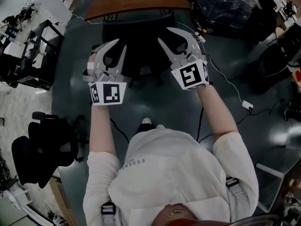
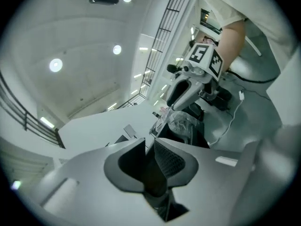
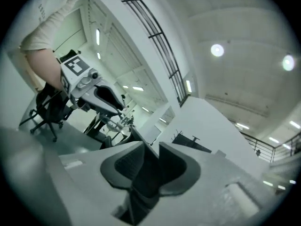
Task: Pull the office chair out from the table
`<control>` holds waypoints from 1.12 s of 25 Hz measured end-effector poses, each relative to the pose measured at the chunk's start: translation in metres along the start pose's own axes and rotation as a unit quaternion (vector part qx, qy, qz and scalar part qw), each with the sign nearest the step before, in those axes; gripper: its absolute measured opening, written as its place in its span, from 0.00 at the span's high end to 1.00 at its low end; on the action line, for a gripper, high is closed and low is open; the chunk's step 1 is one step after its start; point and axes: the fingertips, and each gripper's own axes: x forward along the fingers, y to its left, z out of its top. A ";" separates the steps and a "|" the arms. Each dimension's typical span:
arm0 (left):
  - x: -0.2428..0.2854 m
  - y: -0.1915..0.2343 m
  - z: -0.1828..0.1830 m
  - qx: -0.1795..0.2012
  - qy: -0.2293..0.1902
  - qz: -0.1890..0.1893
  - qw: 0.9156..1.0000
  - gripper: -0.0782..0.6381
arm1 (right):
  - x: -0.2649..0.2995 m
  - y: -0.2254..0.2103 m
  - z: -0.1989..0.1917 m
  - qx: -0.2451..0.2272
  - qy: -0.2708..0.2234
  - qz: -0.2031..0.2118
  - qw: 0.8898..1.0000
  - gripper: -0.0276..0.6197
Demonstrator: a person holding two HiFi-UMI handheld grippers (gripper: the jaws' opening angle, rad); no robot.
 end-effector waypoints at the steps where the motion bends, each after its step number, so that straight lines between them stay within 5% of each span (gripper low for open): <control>1: -0.010 -0.008 0.006 -0.026 -0.010 0.012 1.000 0.80 | -0.014 0.003 -0.003 0.020 0.001 -0.021 1.000 0.88; 2: -0.018 -0.015 0.011 -0.055 -0.020 0.022 0.998 0.83 | -0.026 0.008 -0.008 0.046 0.001 -0.038 0.998 0.97; 5: -0.043 -0.032 0.025 -0.148 -0.050 0.038 0.987 0.87 | -0.053 0.032 -0.027 0.136 0.004 -0.059 0.989 0.98; 9: -0.080 -0.052 0.018 -0.341 -0.061 0.085 0.934 0.87 | -0.084 0.069 -0.044 0.205 0.028 -0.059 0.976 0.98; 10: -0.089 -0.059 0.015 -0.353 -0.052 0.092 0.930 0.87 | -0.091 0.077 -0.045 0.210 0.034 -0.058 0.975 0.98; 14: -0.121 -0.103 0.017 -0.340 -0.019 0.048 0.939 0.87 | -0.117 0.114 -0.043 0.219 0.063 -0.039 0.973 0.98; 20: -0.196 -0.134 0.038 -0.370 -0.018 0.016 0.929 0.87 | -0.165 0.171 -0.012 0.255 0.083 -0.040 0.962 0.98; 28: -0.296 -0.173 0.076 -0.361 -0.033 -0.028 0.932 0.87 | -0.231 0.234 0.046 0.259 0.099 -0.053 0.959 0.98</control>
